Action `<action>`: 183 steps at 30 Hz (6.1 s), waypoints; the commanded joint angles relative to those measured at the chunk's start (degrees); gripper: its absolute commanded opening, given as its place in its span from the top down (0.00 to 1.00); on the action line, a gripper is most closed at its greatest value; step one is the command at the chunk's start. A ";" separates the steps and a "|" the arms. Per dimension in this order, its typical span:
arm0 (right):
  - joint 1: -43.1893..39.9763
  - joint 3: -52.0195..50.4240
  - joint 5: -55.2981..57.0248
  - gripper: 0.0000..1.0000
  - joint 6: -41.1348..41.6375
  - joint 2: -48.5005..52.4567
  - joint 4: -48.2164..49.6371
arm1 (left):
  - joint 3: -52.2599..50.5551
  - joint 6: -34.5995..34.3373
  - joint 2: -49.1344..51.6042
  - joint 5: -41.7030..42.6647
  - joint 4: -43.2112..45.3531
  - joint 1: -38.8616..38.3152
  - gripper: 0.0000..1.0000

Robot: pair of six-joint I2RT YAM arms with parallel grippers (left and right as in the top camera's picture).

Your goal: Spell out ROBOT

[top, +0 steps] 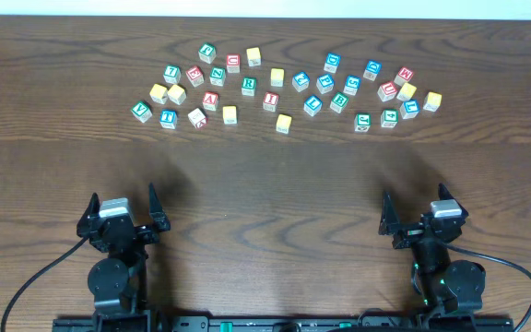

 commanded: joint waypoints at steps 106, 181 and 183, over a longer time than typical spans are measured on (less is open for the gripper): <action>-0.42 7.78 2.23 0.01 -1.36 2.36 7.04 | 22.56 0.74 22.62 4.26 -3.50 0.28 0.01; -1.57 102.95 -17.73 0.01 -1.31 102.60 -55.87 | 113.81 -8.79 113.15 6.86 -51.32 -13.88 0.03; -1.57 102.95 -17.73 0.01 -1.31 102.60 -55.82 | 113.83 -9.77 115.23 6.86 -49.62 -15.08 0.05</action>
